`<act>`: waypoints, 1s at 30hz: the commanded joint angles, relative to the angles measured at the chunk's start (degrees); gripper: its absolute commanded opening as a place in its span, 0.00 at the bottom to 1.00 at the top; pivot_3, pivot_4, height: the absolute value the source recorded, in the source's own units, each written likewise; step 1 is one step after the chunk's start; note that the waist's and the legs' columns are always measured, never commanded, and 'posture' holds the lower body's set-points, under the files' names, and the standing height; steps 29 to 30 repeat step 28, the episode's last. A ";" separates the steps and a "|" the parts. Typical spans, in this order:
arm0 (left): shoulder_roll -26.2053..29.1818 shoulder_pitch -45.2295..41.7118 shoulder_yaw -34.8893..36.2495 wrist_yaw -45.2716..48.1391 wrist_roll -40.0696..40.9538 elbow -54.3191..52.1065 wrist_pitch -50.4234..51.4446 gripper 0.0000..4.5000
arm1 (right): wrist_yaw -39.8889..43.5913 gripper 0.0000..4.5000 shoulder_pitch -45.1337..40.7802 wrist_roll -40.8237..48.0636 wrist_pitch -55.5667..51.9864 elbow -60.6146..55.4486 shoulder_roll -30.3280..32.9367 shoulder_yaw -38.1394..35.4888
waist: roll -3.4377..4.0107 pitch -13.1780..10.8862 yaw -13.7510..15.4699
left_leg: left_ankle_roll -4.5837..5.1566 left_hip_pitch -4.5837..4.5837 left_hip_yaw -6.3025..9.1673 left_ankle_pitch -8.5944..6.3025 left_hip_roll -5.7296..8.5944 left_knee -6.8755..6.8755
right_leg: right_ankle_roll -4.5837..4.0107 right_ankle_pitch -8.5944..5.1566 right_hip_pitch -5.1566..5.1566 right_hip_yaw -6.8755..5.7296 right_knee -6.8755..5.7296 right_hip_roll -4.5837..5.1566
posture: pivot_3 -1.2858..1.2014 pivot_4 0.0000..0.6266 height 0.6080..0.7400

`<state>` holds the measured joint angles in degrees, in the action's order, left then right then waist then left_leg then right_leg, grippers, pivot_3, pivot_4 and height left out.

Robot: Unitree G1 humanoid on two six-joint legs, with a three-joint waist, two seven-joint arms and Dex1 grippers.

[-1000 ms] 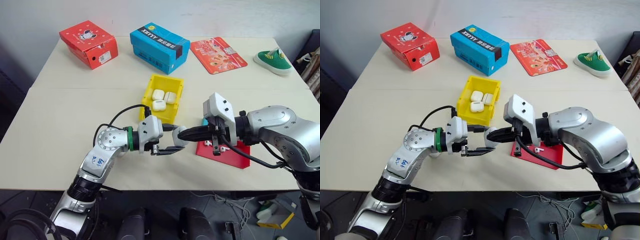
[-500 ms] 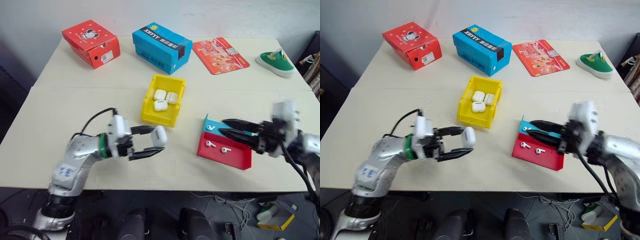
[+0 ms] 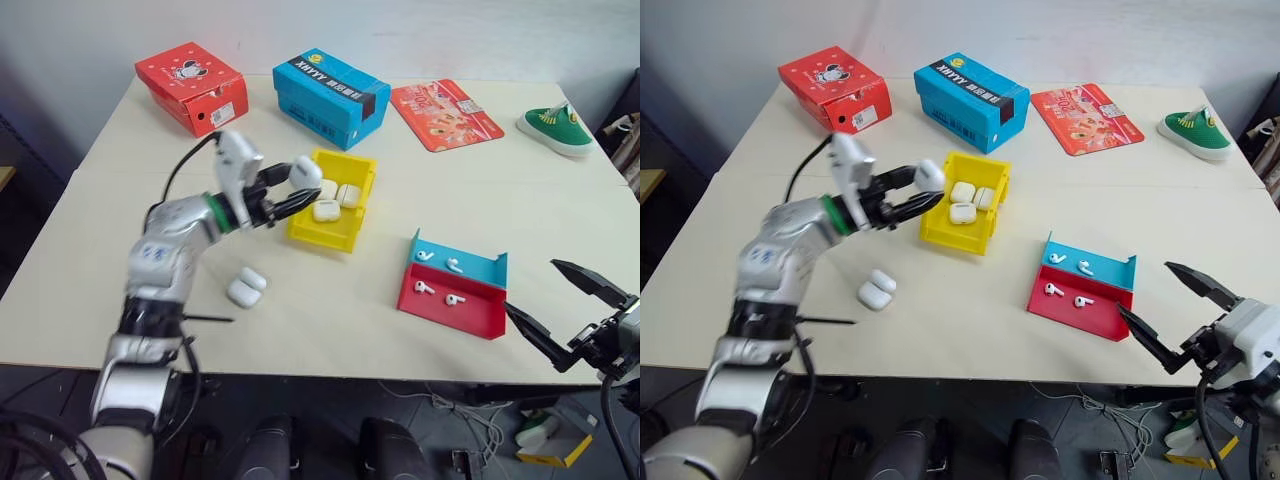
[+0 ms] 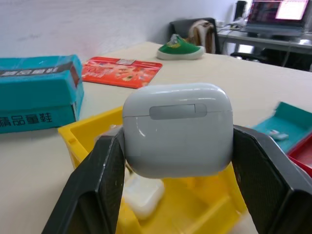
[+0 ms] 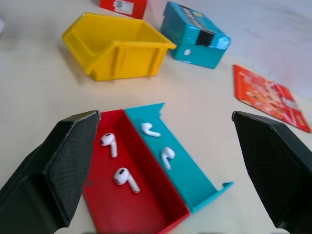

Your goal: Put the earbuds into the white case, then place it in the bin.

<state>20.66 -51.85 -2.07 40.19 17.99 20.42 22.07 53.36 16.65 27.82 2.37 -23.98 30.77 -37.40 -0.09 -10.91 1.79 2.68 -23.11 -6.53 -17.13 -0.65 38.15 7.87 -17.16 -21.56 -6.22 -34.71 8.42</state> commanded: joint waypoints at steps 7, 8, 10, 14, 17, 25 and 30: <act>-4.53 -9.52 -2.15 -0.43 -6.67 18.06 -4.09 0.92 | -7.98 1.00 -2.30 1.97 -0.55 -3.05 1.32 -1.49 | -0.05 -0.03 -0.69 | -0.03 -0.01 -0.13 0.02 -0.08 -0.08 | -0.01 -0.02 -0.13 0.03 0.06 -0.05 | 0.52 0.24 1.00; -4.51 -9.43 -2.16 -0.31 -6.88 18.02 -4.29 0.98 | -7.97 1.00 -2.13 2.28 -0.87 -3.19 1.79 -1.53 | -0.07 -0.04 -0.58 | -0.03 -0.02 -0.14 0.02 -0.08 -0.06 | -0.01 -0.02 -0.13 0.03 0.07 -0.05 | 0.52 0.24 1.00; -3.36 -7.65 -2.42 1.09 -7.38 15.00 -6.29 0.99 | -7.31 1.00 -1.98 3.51 -1.83 -3.09 3.22 -1.68 | -0.07 -0.04 -0.46 | -0.02 -0.02 -0.14 0.02 -0.08 -0.01 | -0.01 -0.01 -0.10 0.06 0.06 -0.04 | 0.52 0.24 1.00; 1.38 -0.47 -0.55 8.14 -4.27 3.53 -8.94 0.99 | -4.72 1.00 -2.80 5.09 -2.78 -1.47 6.54 -1.00 | -0.06 -0.04 -0.93 | -0.04 -0.01 -0.14 0.01 -0.12 -0.02 | -0.01 -0.01 -0.11 0.09 0.05 -0.01 | 0.52 0.24 1.00; 8.43 9.35 3.03 16.24 -1.19 -5.08 -14.67 0.99 | 0.09 1.00 -3.45 6.62 -3.43 1.74 10.45 -0.77 | -0.06 -0.04 -1.50 | -0.05 0.03 -0.18 0.01 -0.15 -0.03 | -0.02 -0.02 -0.13 0.12 0.00 -0.01 | 0.52 0.24 1.00; 26.09 41.73 20.51 20.86 -1.51 -14.60 -26.93 0.99 | 18.55 1.00 -7.57 3.91 3.48 21.04 20.41 2.29 | -0.09 -0.05 -1.92 | 0.07 0.18 -0.20 -0.11 -0.17 -0.03 | -0.09 -0.06 -0.02 0.12 0.02 0.15 | 0.52 0.24 1.00; 26.24 49.87 25.30 20.08 0.81 -16.51 -26.57 0.99 | 22.49 1.00 -11.06 1.88 7.57 27.10 21.64 5.31 | -0.08 -0.06 -1.57 | 0.12 0.21 -0.13 -0.26 -0.11 -0.01 | -0.10 -0.05 -0.01 0.10 0.27 0.33 | 0.52 0.24 1.00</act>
